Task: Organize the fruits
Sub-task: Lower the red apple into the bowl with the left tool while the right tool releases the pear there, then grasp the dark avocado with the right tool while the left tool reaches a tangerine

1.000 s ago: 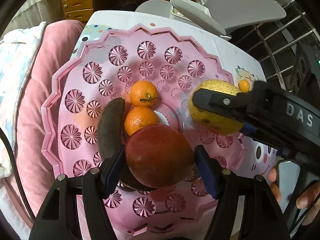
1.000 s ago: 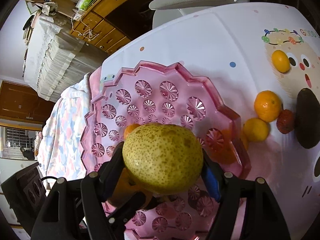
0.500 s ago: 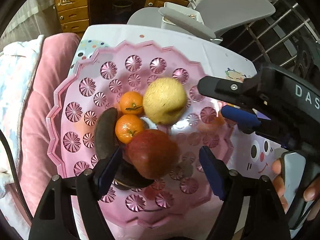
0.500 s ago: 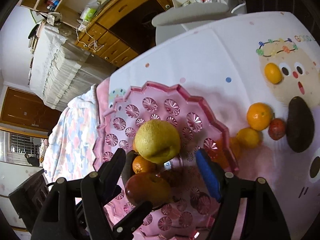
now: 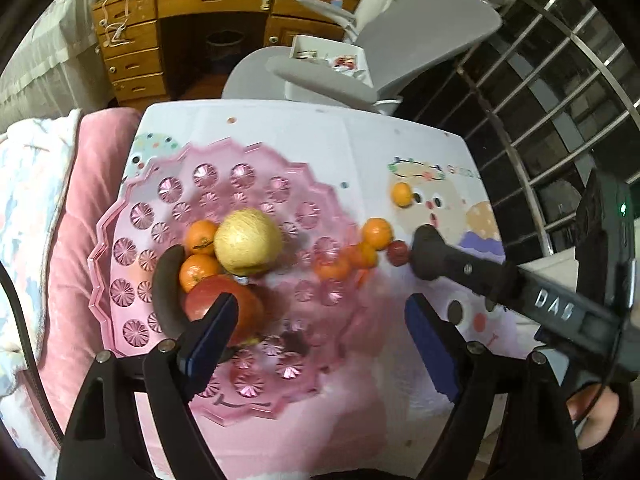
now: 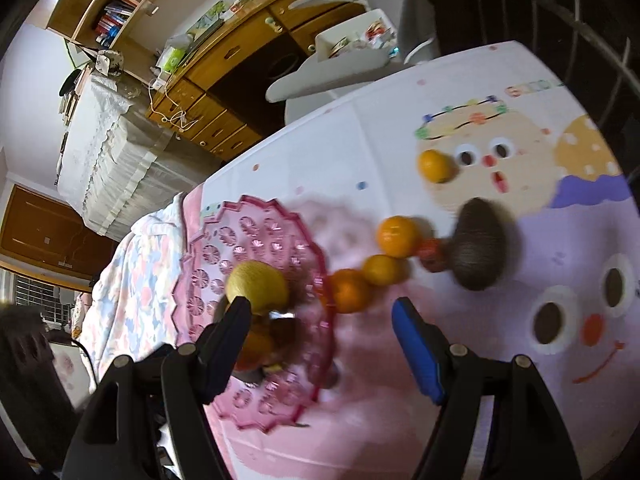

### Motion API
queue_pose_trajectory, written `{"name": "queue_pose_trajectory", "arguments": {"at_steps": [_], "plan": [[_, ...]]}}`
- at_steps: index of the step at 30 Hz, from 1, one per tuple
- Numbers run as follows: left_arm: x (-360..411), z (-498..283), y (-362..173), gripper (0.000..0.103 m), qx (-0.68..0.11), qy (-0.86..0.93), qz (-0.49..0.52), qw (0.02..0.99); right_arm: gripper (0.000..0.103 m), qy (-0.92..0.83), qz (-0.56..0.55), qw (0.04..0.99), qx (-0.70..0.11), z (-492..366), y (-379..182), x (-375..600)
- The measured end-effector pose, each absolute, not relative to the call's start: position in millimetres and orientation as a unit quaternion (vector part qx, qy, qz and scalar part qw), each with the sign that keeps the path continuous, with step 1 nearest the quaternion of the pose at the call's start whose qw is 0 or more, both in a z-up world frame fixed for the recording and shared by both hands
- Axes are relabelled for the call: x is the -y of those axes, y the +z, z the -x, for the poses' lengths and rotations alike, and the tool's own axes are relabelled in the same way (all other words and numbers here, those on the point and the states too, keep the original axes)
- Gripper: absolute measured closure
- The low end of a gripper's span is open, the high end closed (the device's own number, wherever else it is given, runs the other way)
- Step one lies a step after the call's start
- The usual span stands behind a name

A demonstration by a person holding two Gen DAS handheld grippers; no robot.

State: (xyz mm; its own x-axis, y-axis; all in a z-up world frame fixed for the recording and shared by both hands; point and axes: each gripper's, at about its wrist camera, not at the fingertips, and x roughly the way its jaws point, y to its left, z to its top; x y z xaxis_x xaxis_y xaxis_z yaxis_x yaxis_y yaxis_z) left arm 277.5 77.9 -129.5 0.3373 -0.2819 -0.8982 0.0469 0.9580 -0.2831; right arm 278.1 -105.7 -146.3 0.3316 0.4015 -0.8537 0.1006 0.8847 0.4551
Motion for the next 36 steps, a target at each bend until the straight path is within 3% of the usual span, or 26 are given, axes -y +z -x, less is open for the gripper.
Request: {"name": "queue_pose_trajectory", "arguments": {"at_steps": [15,36], "plan": [[4,-315,-104,0.019,-0.596,-0.121,0.037,0.793,0.029,0.088,-0.169,0.833,-0.52,-245,-138,175],[75,-407,-205,0.019,-0.686,-0.083,-0.049,0.721,0.029,0.12,-0.022,0.903,-0.411,-244,-195,169]]}}
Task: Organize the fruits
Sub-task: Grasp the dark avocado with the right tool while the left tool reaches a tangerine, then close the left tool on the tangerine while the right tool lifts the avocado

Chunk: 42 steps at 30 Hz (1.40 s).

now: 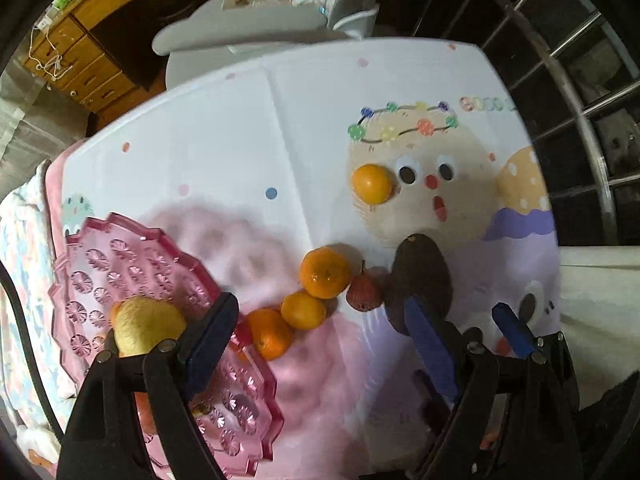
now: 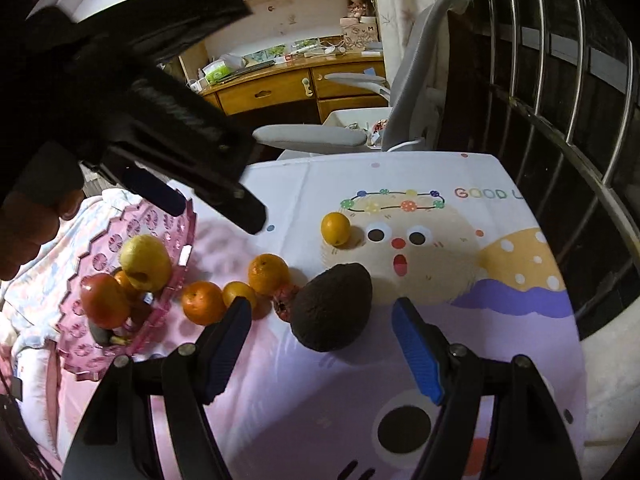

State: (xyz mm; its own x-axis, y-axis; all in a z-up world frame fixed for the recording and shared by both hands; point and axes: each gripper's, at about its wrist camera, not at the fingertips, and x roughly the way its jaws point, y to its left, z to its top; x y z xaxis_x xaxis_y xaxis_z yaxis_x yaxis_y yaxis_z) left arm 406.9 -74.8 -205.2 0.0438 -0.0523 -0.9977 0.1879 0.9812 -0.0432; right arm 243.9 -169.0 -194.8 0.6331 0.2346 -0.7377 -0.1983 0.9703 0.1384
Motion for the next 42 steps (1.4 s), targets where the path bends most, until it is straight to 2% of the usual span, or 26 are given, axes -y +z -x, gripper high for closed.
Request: {"name": "queue_pose_trajectory", "arguments": {"at_steps": [12,15,20,25,30,33,42], "plan": [[79,-428,-259,0.034,-0.715,-0.067,-0.061,0.693,0.031,0.102,-0.019,0.898,-0.428,-259,-234,159],[80,-432,-268,0.041,-0.719,-0.067,-0.058,0.689,0.036,0.096,-0.02,0.896,-0.434,-264,-239,159],[78,-440,-277,0.045,-0.724,-0.07,-0.045,0.685,0.042,0.098,-0.031,0.888,-0.448,-269,-247,158],[82,-443,-286,0.053,-0.724,-0.077,-0.04,0.684,0.042,0.1,-0.029,0.889,-0.446,-270,-247,158],[88,-446,-288,0.055,-0.719,-0.076,-0.044,0.69,0.042,0.103,-0.025,0.886,-0.451,-273,-247,158],[90,-442,-285,0.065,-0.714,-0.083,-0.038,0.695,0.043,0.105,-0.026,0.882,-0.458,-276,-246,159],[88,-434,-277,0.065,-0.707,-0.079,-0.039,0.701,0.043,0.103,-0.027,0.874,-0.475,-278,-244,161]]}}
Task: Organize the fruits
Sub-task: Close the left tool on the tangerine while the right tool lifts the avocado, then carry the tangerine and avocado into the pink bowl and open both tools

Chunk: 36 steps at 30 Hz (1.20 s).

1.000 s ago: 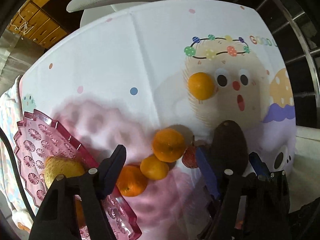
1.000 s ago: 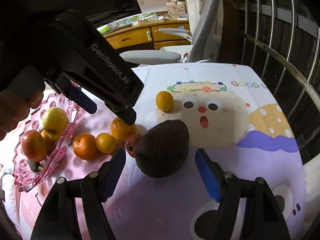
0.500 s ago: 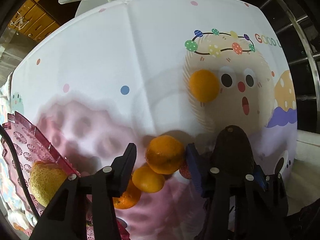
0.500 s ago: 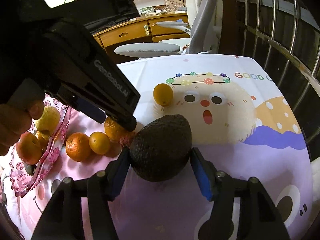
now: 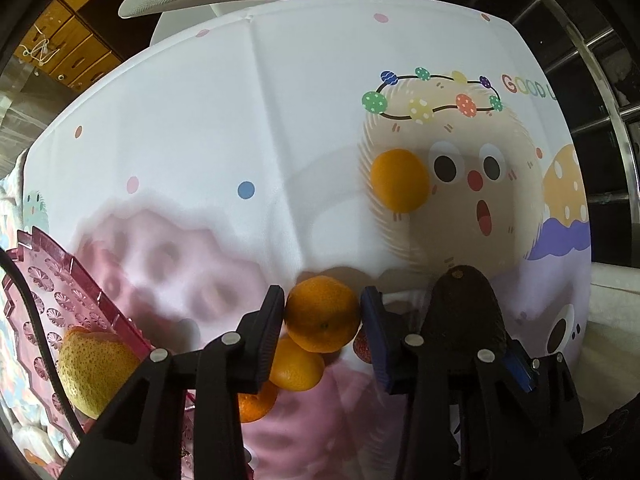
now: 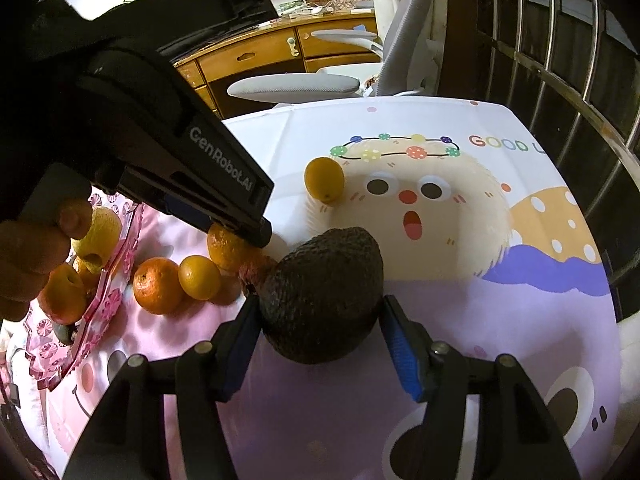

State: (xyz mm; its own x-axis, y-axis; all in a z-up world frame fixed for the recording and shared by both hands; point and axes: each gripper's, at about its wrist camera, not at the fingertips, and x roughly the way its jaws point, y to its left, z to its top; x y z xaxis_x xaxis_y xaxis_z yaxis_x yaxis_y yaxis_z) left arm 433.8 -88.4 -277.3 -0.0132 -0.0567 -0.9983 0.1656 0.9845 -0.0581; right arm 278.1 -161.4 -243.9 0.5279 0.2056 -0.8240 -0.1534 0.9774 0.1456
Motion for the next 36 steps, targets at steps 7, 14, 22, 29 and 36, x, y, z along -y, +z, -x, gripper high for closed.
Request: {"name": "queue_pose_trajectory", "arguments": {"at_steps": [7,14,22,29,36], "plan": [[90,-420,-257,0.065,-0.693,-0.093,-0.039,0.714,0.043,0.091,-0.033,0.866,-0.491,-268,-237,169],[89,-388,-209,0.065,-0.67,-0.123,-0.039,0.731,0.044,0.065,-0.035,0.866,-0.495,-244,-215,173],[53,-347,-148,0.065,-0.639,-0.159,-0.031,0.752,0.044,0.033,-0.05,0.868,-0.493,-205,-183,160],[-1,-314,-116,0.065,-0.617,-0.173,-0.015,0.768,0.044,0.008,-0.089,0.875,-0.476,-176,-154,134],[-67,-289,-99,0.065,-0.585,-0.172,0.0,0.792,0.044,0.006,-0.099,0.889,-0.448,-156,-127,98]]}}
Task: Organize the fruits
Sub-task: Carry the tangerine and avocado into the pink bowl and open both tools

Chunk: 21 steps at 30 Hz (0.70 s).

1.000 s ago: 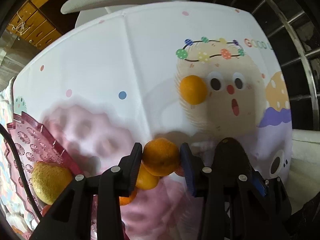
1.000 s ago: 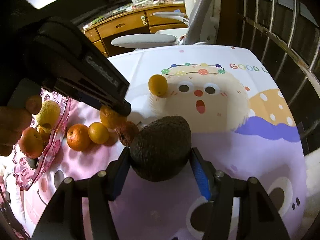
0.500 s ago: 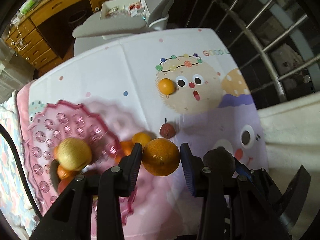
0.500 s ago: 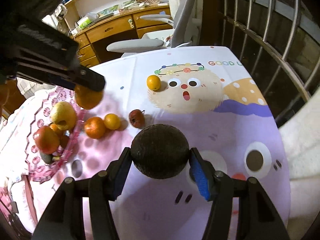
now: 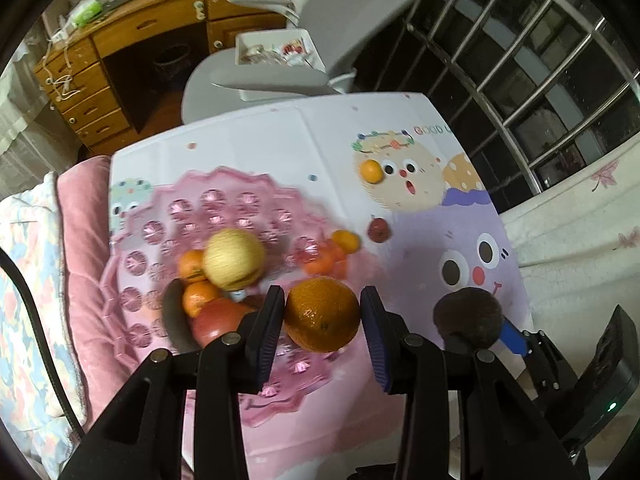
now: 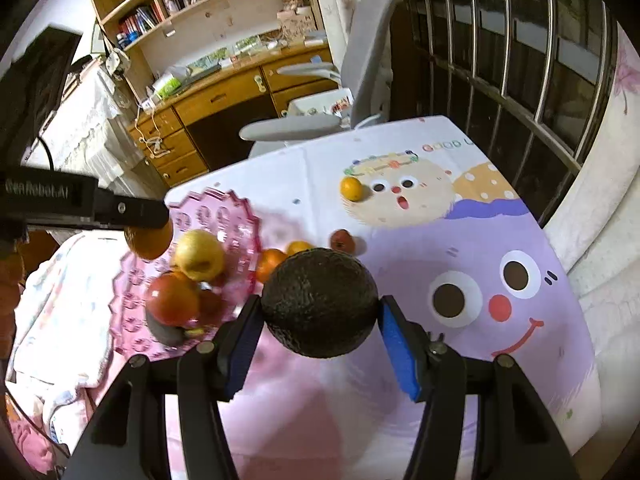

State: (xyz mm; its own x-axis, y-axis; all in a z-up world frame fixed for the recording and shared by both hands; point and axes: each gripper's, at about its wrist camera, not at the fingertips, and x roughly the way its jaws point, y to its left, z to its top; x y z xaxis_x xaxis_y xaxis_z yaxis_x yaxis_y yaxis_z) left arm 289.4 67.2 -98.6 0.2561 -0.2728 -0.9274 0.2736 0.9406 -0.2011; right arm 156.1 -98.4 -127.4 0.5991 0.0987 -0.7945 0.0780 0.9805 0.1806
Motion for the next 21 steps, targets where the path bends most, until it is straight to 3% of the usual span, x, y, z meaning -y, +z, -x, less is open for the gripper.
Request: {"name": "queue_pose_trajectory", "arguments": {"at_steps": [10,21], "plan": [[-154,-279,-112,0.065,-0.564,-0.154,0.028,0.811,0.044,0.015,-0.123,0.888,-0.442,-152,-115,52],[-216,-282,-157,0.065,-0.561,-0.136,0.072,0.814,0.044,0.033,-0.135,0.858,-0.495,-174,-131,14]]}}
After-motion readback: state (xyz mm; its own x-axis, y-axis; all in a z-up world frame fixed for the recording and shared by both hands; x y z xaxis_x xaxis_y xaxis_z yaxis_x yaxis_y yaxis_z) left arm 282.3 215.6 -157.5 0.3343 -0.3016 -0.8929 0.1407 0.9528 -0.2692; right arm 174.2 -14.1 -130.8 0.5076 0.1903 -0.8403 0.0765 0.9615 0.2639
